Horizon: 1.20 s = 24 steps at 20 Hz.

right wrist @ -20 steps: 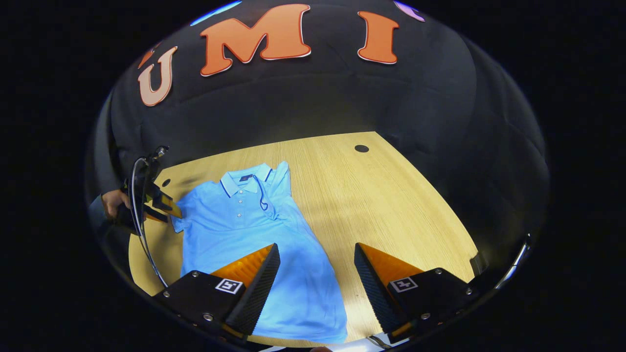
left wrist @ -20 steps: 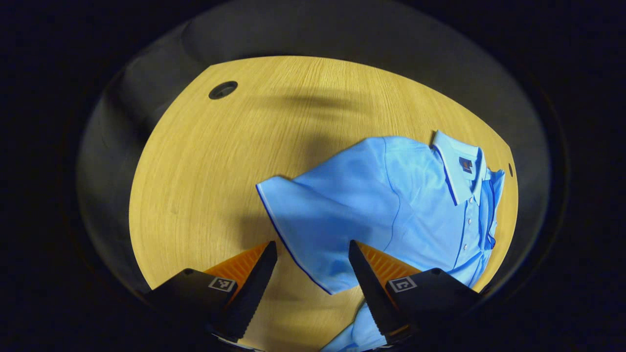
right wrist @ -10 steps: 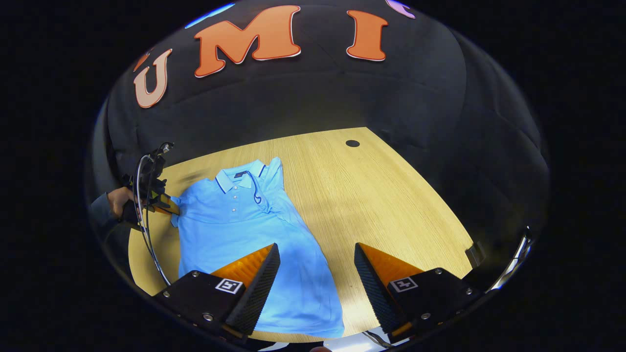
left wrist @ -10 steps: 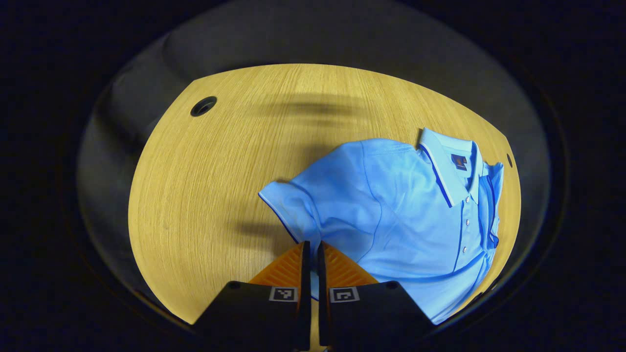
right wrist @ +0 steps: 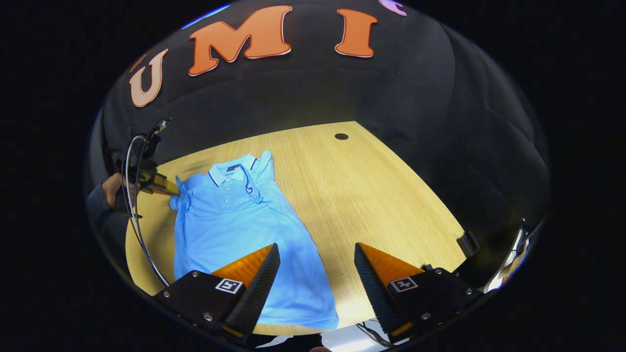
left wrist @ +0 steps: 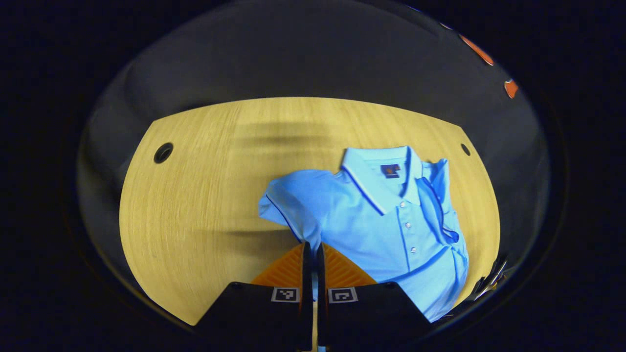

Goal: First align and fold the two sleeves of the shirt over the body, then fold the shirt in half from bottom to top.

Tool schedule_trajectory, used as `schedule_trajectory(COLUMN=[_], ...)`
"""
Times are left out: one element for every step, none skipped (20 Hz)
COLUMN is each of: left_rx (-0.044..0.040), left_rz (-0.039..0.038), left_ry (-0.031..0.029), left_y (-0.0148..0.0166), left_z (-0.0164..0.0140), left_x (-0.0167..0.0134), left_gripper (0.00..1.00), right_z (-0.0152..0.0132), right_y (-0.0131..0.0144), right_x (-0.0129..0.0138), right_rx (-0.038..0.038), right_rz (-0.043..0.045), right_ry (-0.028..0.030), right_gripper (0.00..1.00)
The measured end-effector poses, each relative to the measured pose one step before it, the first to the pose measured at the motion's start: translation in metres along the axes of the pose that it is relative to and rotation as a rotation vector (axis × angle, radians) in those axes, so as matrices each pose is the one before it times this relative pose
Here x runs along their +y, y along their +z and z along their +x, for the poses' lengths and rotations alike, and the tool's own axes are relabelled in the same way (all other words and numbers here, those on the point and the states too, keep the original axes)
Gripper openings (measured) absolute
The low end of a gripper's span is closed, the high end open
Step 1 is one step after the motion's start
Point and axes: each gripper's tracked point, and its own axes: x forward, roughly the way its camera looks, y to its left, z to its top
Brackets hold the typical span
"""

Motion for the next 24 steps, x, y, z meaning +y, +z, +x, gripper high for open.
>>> schedule_trajectory(left_rx=[-0.00651, -0.00412, -0.00269, -0.00125, -0.00150, 0.00264, 0.00192, 0.00163, -0.00720, -0.00890, -0.00654, -0.00255, -0.00650, -0.01661, -0.01574, -0.00740, -0.00532, -0.00839, -0.00718, -0.00764, -0.00369, -0.00457, -0.00028, -0.00027], left_rz=[0.02693, 0.02673, 0.02172, 0.01764, 0.01210, 0.00856, 0.01258, 0.01187, 0.01053, 0.01254, 0.00782, 0.00909, 0.01212, 0.02281, 0.02360, 0.01255, -0.00074, -0.01024, -0.01650, -0.01601, -0.01173, -0.00869, -0.00361, -0.00392], left_ry=[-0.01541, -0.01402, -0.01508, -0.01330, -0.01222, -0.01799, -0.01607, -0.00601, -0.01401, -0.02237, -0.05150, -0.03571, -0.03002, -0.00508, 0.00889, 0.01340, 0.01550, 0.01350, 0.01697, 0.02049, 0.02206, 0.02284, 0.02412, 0.02655], left_y=[0.00475, 0.00370, 0.00415, 0.00244, 0.00307, 0.00024, 0.00074, 0.00092, 0.00310, 0.00298, 0.00083, -0.00008, -0.00063, 0.00046, 0.00013, -0.00400, -0.00524, -0.00556, -0.00654, -0.00913, -0.00949, -0.01021, -0.01067, -0.01131], left_z=[-0.00108, -0.00122, -0.00015, 0.00039, 0.00233, 0.00247, 0.00290, 0.00307, 0.00278, 0.00079, 0.00106, -0.00372, -0.00464, -0.00492, -0.00744, -0.00992, -0.00964, -0.00775, -0.01017, -0.00780, -0.00925, -0.00844, -0.00947, -0.01033], left_x=[-0.01153, -0.01219, -0.01209, -0.01182, -0.01115, -0.01319, -0.01176, -0.00810, -0.00990, -0.01169, -0.01504, -0.01372, -0.01294, -0.00430, -0.00297, -0.00289, -0.00174, -0.00123, -0.00070, 0.00304, 0.00246, 0.00361, 0.00325, 0.00319], left_gripper=[0.08, 0.07, 0.06, 0.07, 0.07, 0.07, 0.07, 0.07, 0.07, 0.08, 0.09, 0.14, 0.22, 0.37, 0.51, 0.66, 0.80, 0.93, 0.94, 0.99, 1.00, 0.99, 1.00, 1.00], right_z=[-0.00274, -0.00146, -0.00188, -0.00127, -0.00084, -0.00089, -0.00159, -0.00023, 0.00036, 0.00083, 0.00046, 0.00061, 0.00162, 0.00184, 0.00193, 0.00223, 0.00267, 0.00216, 0.00175, 0.00162, 0.00180, 0.00179, 0.00222, 0.00177], right_y=[-0.00160, -0.00127, -0.00135, -0.00177, -0.00398, -0.00474, -0.00322, -0.00401, -0.00439, -0.00128, -0.00201, -0.00094, -0.00078, -0.00021, 0.00012, 0.00010, 0.00016, 0.00028, -0.00137, -0.00114, -0.00224, -0.00300, -0.00278, -0.00316], right_x=[0.00052, 0.00042, 0.00006, -0.00089, 0.00000, -0.00167, -0.00215, -0.00143, -0.00169, -0.00076, -0.00170, -0.00126, -0.00106, -0.00129, -0.00118, -0.00258, -0.00065, -0.00099, -0.00118, -0.00073, -0.00049, -0.00037, 0.00007, 0.00034], right_rx=[-0.00152, -0.00003, -0.00166, 0.00110, 0.00382, 0.00967, 0.00613, 0.00679, 0.00475, 0.00249, 0.00089, -0.00021, 0.00192, 0.00326, 0.00246, 0.00360, 0.00296, 0.00365, 0.00703, 0.00468, 0.00678, 0.00799, 0.00932, 0.00769], right_rz=[0.00292, -0.00027, -0.00215, -0.00260, -0.00320, -0.00753, -0.00507, 0.00151, 0.00526, 0.00504, 0.00270, -0.00014, -0.00308, -0.00625, -0.00976, -0.01098, -0.01321, -0.01494, -0.01778, -0.01807, -0.01842, -0.01704, -0.01791, -0.01885], right_ry=[-0.00164, 0.00012, -0.00077, -0.00095, 0.00228, -0.00219, -0.00234, 0.00358, 0.00448, 0.00666, 0.00506, 0.00964, 0.00960, 0.01314, 0.01354, 0.01435, 0.02097, 0.01971, 0.02202, 0.01983, 0.02056, 0.02042, 0.01782, 0.01834], right_gripper=[0.93, 0.93, 0.93, 0.93, 0.93, 0.93, 0.94, 0.94, 0.94, 0.94, 0.94, 0.94, 0.94, 0.94, 0.94, 0.95, 0.94, 0.94, 0.94, 0.94, 0.94, 0.95, 0.95, 0.95])
